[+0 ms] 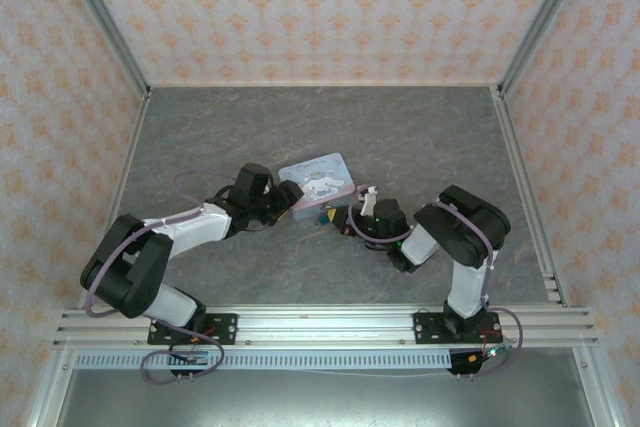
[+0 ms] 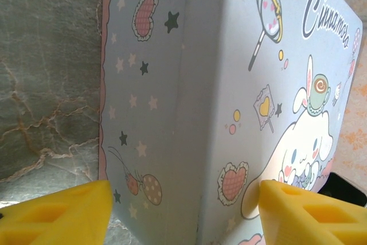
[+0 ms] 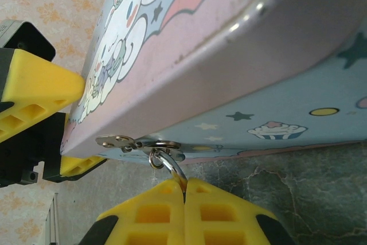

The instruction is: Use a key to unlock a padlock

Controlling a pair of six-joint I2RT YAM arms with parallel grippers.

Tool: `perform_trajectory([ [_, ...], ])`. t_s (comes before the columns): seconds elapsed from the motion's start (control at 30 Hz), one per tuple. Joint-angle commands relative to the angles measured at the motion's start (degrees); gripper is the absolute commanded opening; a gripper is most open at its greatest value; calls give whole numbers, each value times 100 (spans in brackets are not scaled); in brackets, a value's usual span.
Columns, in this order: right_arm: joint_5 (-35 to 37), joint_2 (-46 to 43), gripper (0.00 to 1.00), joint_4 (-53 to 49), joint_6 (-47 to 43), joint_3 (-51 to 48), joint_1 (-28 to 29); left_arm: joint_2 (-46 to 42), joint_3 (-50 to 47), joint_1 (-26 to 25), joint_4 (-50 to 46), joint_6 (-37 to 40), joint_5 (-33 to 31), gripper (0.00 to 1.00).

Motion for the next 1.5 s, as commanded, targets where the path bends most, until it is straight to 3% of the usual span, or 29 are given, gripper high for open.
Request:
perform_trajectory([
  [0.0, 185, -287, 0, 270, -6, -68, -25, -40, -158, -27, -705, 136, -216, 68],
  [0.27, 219, -408, 0, 133, -77, -200, -106, -105, -78, -32, -693, 133, -199, 72],
  [0.67, 311, -1415, 0, -934, -450, -500, -251, -717, 174, -6, -1176, 445, -679, 93],
  [0.9, 53, -2806, 0, -3166, -1043, -236, -250, -1429, 392, -4, -1916, 1112, -1203, 98],
  [1.17, -494, -4027, 0, -6654, -1942, 729, -254, -2135, 508, -8, -2474, 1933, -1535, 98],
  [1.47, -832, -3818, 0, -9028, -2154, 1909, 128, -2958, 116, -8, -2177, 2262, -1646, 98],
])
